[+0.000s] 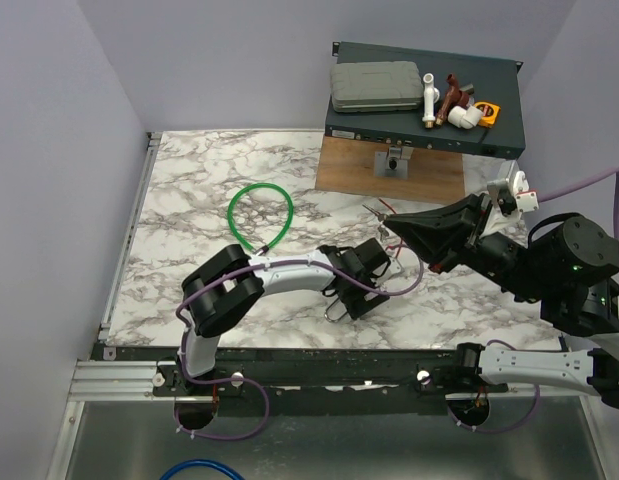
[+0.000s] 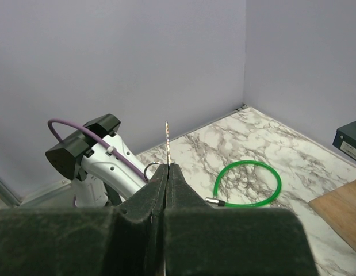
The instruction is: Unlock with the key
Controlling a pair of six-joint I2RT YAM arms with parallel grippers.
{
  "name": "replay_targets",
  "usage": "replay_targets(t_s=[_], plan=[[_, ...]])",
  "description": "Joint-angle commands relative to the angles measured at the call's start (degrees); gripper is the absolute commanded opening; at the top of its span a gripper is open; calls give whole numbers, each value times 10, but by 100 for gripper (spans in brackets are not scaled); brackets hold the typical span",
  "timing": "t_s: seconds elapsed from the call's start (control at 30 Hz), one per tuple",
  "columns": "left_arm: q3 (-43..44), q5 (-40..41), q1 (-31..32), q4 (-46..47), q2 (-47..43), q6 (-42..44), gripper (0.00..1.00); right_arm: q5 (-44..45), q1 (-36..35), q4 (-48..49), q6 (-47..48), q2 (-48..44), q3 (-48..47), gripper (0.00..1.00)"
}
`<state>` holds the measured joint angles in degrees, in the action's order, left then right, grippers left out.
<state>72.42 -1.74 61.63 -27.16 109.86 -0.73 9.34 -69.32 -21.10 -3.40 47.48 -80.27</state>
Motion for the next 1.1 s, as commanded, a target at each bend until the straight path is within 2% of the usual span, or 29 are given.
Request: replay_targets(t_s=[0.0, 0.1, 0.23, 0.33, 0.6, 0.7, 0.87, 1.07], plan=[[-12, -7, -24, -65, 83, -31, 98, -8, -3, -10, 0, 7, -13, 1], [-12, -19, -29, -66, 83, -40, 97, -7, -4, -14, 1, 7, -18, 1], [-38, -23, -29, -59, 78, -45, 88, -4, -3, -18, 2, 5, -21, 1], [-39, -33, -28, -64, 78, -50, 77, -2, -4, -21, 3, 2, -23, 1], [-34, -37, -22, -74, 89, -49, 57, 3, -4, -25, 5, -1, -22, 1], [-26, -49, -22, -83, 94, -37, 43, 3, -3, -26, 5, 1, -22, 1], [-7, -132, -22, -109, 74, 37, 0, 2, -3, -23, 7, 8, -25, 1], [-4, -178, -28, -157, -46, 135, 0, 5, -4, -19, 20, 23, -38, 1]])
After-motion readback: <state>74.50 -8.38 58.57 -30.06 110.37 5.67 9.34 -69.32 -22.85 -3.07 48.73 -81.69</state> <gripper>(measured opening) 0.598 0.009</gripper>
